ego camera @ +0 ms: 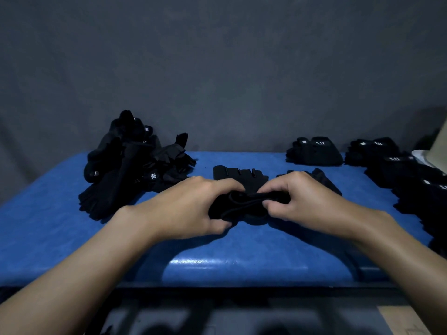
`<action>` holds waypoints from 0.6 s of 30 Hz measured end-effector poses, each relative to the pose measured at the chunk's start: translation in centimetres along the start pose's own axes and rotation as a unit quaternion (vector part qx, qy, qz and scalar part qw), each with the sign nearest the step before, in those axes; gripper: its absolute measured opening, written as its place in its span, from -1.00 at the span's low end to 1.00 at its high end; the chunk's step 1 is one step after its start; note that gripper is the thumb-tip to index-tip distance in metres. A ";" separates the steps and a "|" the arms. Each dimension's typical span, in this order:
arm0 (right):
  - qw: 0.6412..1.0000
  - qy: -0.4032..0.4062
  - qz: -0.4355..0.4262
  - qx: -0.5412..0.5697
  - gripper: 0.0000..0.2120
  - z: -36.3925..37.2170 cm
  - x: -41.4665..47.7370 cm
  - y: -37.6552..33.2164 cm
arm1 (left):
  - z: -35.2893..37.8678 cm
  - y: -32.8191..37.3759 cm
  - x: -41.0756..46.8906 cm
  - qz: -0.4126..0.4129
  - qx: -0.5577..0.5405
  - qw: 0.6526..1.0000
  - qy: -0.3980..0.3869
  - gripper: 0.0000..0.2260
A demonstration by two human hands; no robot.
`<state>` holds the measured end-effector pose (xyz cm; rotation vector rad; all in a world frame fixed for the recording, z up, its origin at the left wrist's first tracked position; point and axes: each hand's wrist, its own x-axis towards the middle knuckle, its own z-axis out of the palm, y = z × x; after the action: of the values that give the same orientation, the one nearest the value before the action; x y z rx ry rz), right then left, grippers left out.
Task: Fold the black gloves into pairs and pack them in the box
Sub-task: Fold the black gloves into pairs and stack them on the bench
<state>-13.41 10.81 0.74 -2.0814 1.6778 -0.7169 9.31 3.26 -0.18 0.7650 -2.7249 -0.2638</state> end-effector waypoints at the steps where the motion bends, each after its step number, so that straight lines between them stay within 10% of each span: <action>1: 1.000 -0.003 0.003 0.002 -0.84 0.0 -0.1 -0.1 | 0.0 0.0 0.0 0.000 -0.002 1.000 0.004 -0.60; 18: 0.998 0.027 -0.025 0.052 -0.79 0.5 -0.1 -0.4 | 0.0 -0.7 0.0 -0.041 -0.207 0.974 0.079 -0.87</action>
<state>-12.82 11.02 0.53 -2.0552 1.5872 -0.8644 9.64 2.66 -0.39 0.7397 -2.3757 -0.7289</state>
